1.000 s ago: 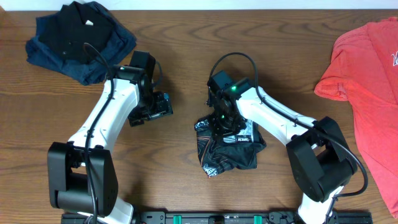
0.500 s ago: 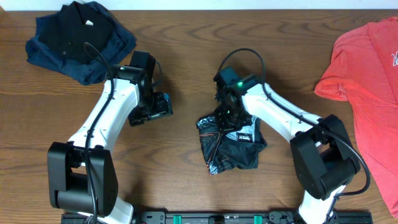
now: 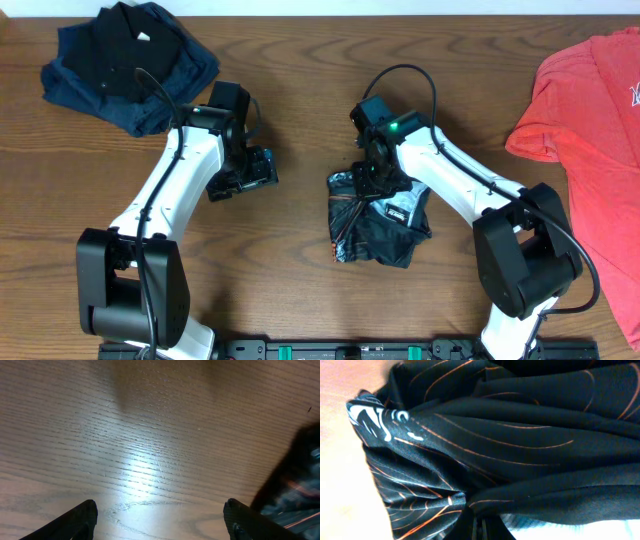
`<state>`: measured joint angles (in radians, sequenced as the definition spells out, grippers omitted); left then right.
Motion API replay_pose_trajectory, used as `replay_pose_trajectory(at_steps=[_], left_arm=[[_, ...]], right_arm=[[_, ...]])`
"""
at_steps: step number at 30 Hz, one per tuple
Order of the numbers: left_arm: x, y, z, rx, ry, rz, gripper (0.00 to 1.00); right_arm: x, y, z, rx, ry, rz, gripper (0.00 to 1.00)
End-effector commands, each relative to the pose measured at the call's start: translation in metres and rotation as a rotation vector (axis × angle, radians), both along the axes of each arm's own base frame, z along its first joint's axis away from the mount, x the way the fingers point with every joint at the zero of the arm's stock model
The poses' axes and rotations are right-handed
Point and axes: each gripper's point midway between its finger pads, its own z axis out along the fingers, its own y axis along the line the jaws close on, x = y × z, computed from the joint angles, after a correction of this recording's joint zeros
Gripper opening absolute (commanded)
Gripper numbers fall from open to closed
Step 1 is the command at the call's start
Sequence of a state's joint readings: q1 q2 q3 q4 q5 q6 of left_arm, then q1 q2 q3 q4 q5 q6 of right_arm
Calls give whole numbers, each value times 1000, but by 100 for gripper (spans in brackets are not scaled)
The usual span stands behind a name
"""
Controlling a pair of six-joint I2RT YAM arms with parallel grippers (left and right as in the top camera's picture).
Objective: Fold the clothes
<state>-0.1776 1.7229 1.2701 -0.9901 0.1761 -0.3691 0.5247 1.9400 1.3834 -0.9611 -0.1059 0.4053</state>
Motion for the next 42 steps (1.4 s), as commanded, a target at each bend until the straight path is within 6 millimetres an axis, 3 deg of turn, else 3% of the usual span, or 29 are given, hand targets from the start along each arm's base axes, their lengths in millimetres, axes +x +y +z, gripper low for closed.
replay_pose_trajectory(at_steps=[1, 4, 8, 9, 10, 11, 14, 18, 23, 28, 34, 39, 42], left_arm=[[-2, 4, -3, 15, 7, -6, 82], [-2, 4, -3, 15, 7, -6, 82], [-1, 4, -2, 15, 4, -6, 82], [-1, 4, -2, 15, 4, -6, 82], [-1, 4, -2, 15, 4, -6, 82], [-1, 4, -2, 15, 4, -6, 82], [-1, 4, -2, 15, 4, -6, 82], [-1, 4, -2, 14, 3, -6, 82], [-1, 4, -2, 15, 3, -6, 82], [0, 3, -2, 14, 0, -5, 82], [1, 3, -2, 13, -3, -5, 82], [1, 3, -2, 13, -3, -5, 82], [1, 3, -2, 13, -3, -5, 82]], right_arm=[[24, -26, 8, -134, -99, -85, 2], [29, -42, 12, -196, -116, -130, 3], [26, -55, 13, -219, -86, -153, 23], [24, -58, 13, -227, -73, -156, 31], [20, -63, 13, -238, -53, -159, 48], [15, -68, 13, -252, -30, -167, 51], [2, -79, 15, -283, 31, -205, 48], [-6, -80, 21, -273, 54, -207, 45], [-10, -60, 41, -144, 44, -194, 48], [-17, -31, 50, -4, 53, -31, 55], [-30, -14, 37, 34, 64, 101, 65], [-43, -8, 18, 27, 75, 131, 59], [-47, -10, 11, 21, 85, 123, 49]])
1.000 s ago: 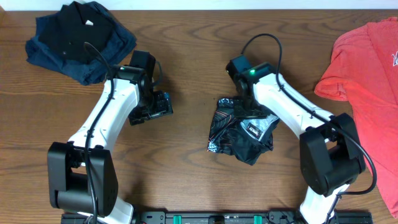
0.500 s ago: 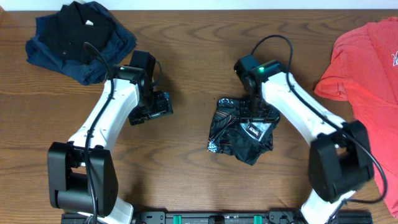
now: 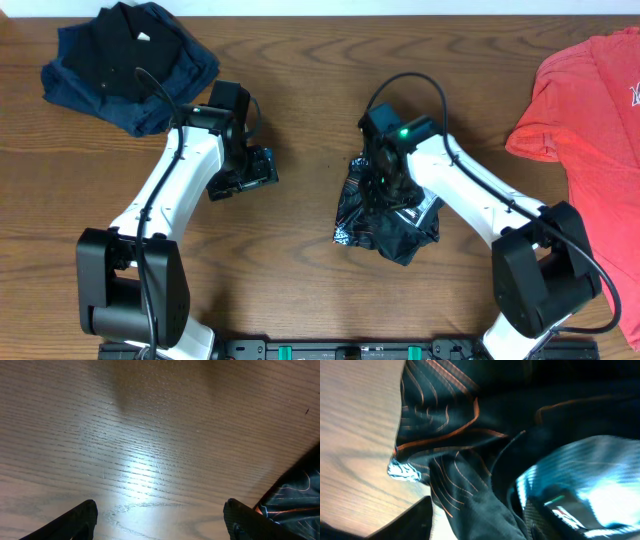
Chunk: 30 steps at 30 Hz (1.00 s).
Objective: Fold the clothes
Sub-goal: 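Release the bundle and raise the right gripper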
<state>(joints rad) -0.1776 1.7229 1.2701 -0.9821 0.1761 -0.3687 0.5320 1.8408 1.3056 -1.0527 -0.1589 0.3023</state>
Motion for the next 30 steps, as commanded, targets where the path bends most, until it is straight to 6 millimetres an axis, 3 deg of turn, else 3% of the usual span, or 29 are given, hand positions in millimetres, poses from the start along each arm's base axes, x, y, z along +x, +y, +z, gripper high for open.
replay_pose_trajectory(at_steps=[1, 4, 7, 9, 15, 23, 30], left_arm=[[-1, 4, -3, 15, 5, -5, 82], [-2, 4, -3, 15, 8, -5, 83], [-2, 4, -3, 15, 9, -5, 82], [-2, 4, -3, 15, 8, -5, 82], [-2, 4, -3, 15, 9, -5, 82], [-2, 4, -3, 15, 8, -5, 82], [-2, 4, -3, 15, 8, -5, 82]], right_arm=[[-8, -1, -5, 2, 14, 8, 42], [-10, -4, -8, -8, 20, 6, 31], [-9, -5, -8, -14, 19, -13, 10], [-7, -8, -8, -36, 12, -43, 2], [-5, -16, -1, -70, 5, -69, 2], [-17, -42, 42, -178, -2, -112, 2], [-34, -53, 46, -226, 58, -104, 9]])
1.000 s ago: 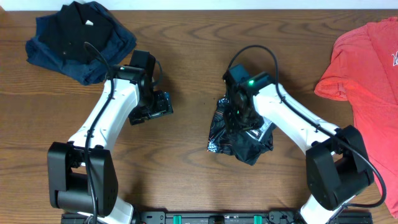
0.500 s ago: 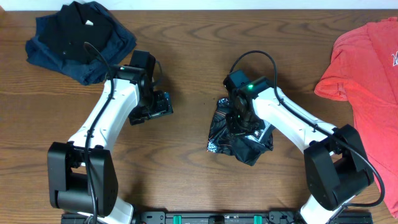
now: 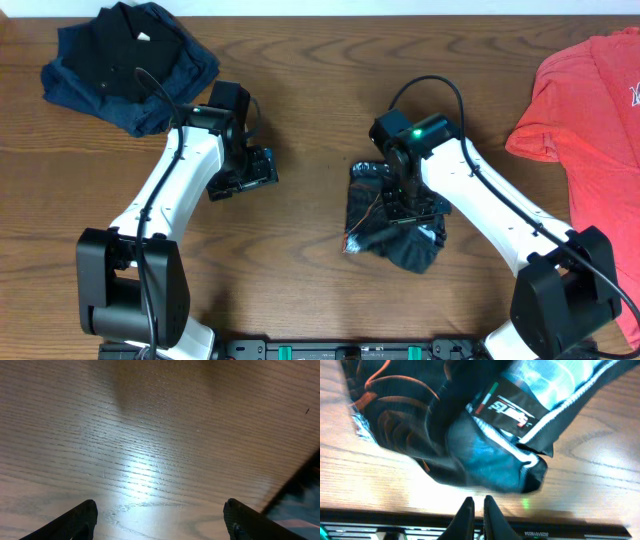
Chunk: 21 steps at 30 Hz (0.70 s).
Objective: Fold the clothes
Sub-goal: 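Release the bundle and raise the right gripper, then move both grippers inward to grasp the bundle's left and right sides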
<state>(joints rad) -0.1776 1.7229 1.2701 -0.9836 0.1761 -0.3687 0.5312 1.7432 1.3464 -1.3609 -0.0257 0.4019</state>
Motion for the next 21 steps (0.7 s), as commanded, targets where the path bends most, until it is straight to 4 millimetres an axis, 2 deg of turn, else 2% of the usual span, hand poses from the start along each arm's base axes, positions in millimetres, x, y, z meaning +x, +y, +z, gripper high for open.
replay_pose_trajectory(at_steps=[1, 4, 10, 12, 13, 14, 15, 16, 18, 21], left_arm=[[-2, 4, -3, 15, 7, -5, 82], [-3, 4, -3, 15, 11, -5, 82], [-5, 4, -3, 16, 19, -6, 82], [-4, 3, -3, 11, 17, -10, 82], [-3, -1, -2, -8, 9, -34, 82], [-1, -8, -1, -44, -4, -78, 82], [1, -20, 2, -113, -25, -149, 82], [2, -31, 4, -169, -42, -202, 82], [5, -49, 10, -265, -72, -264, 82], [11, -63, 11, -304, -107, -291, 82]], right_arm=[[4, -4, 4, -16, -22, -14, 12], [3, -7, 4, -31, -20, -13, 19], [7, -19, 5, -109, -59, -98, 19], [11, -21, 6, -124, -85, -130, 23], [14, -21, 6, -129, -101, -142, 30], [18, -22, 7, -129, -123, -151, 44], [21, -21, 8, -121, -140, -155, 89], [25, -21, 10, -109, -157, -163, 99], [30, -20, 13, -76, -178, -185, 99], [38, -18, 19, -2, -197, -233, 99]])
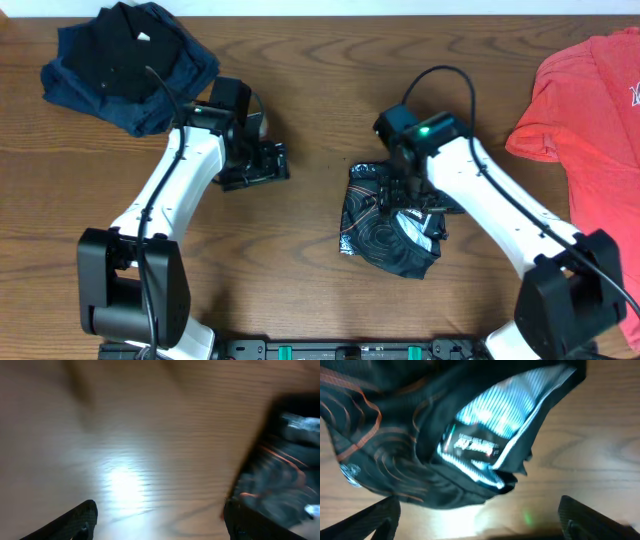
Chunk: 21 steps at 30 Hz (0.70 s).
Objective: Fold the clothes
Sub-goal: 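Move both grippers inward to grasp the bundle's left and right sides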
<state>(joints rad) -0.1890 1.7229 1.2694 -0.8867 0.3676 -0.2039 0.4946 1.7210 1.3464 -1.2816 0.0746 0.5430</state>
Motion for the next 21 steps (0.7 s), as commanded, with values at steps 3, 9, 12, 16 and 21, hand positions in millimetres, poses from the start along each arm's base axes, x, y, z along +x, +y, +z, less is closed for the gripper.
replay_pose_trajectory(at_steps=[3, 9, 12, 16, 21], left_arm=[[2, -42, -3, -152, -26, -140, 82], [2, -75, -31, -243, 25, -198, 83], [2, -83, -43, -275, 53, -203, 83], [0, -94, -54, -354, 92, -212, 83], [-9, -110, -69, -427, 156, -227, 83]], right_arm=[[15, -4, 27, 111, -103, -87, 99], [16, -9, 59, 166, -211, -94, 99], [11, -11, 77, 189, -260, -80, 99], [3, -16, 106, 234, -354, -78, 99], [-5, -26, 132, 267, -448, -69, 99]])
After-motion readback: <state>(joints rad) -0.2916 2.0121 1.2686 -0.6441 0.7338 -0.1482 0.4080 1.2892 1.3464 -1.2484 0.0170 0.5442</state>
